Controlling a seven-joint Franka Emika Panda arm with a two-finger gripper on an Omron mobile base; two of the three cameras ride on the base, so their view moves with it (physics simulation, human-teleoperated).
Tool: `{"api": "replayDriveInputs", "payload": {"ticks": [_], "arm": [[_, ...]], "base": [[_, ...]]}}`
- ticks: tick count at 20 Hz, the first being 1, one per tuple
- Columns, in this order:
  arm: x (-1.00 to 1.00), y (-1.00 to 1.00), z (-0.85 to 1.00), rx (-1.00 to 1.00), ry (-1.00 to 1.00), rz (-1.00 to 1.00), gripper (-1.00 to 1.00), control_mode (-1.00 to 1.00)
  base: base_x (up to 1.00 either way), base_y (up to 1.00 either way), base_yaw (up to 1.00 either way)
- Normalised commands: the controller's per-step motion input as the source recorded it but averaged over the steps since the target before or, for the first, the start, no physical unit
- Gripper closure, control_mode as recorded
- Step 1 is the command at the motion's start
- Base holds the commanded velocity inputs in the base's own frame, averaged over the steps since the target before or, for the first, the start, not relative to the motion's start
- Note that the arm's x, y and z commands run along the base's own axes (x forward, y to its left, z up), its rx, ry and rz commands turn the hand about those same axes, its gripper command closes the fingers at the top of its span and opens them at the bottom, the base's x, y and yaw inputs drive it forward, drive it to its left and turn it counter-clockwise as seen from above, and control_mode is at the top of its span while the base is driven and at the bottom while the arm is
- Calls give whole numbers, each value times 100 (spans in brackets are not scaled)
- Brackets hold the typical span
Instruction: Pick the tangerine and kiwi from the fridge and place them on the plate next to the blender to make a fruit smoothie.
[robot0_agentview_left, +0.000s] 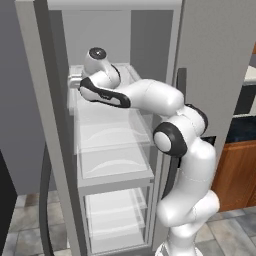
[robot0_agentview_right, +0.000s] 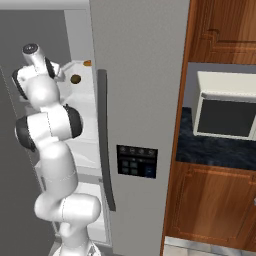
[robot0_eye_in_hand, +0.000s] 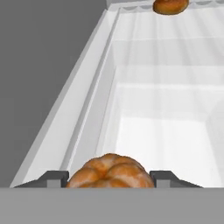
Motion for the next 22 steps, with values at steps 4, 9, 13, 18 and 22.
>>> {"api": "replayDriveInputs", "payload": {"ticks": [4,9,13,18,22], "arm": [[-78,-23,4,0,-24,-6,100,-100],[-96,-31,26,1,-37,-11,100,-100],[-100,-42,27,3,-29,-15,100,-100],[-100,-51,30,4,-5,-16,100,-100],[-100,-57,47,3,4,-15,100,-100]], "base": [[0,0,0],[0,0,0],[0,0,0],[0,0,0],[0,0,0]]}}
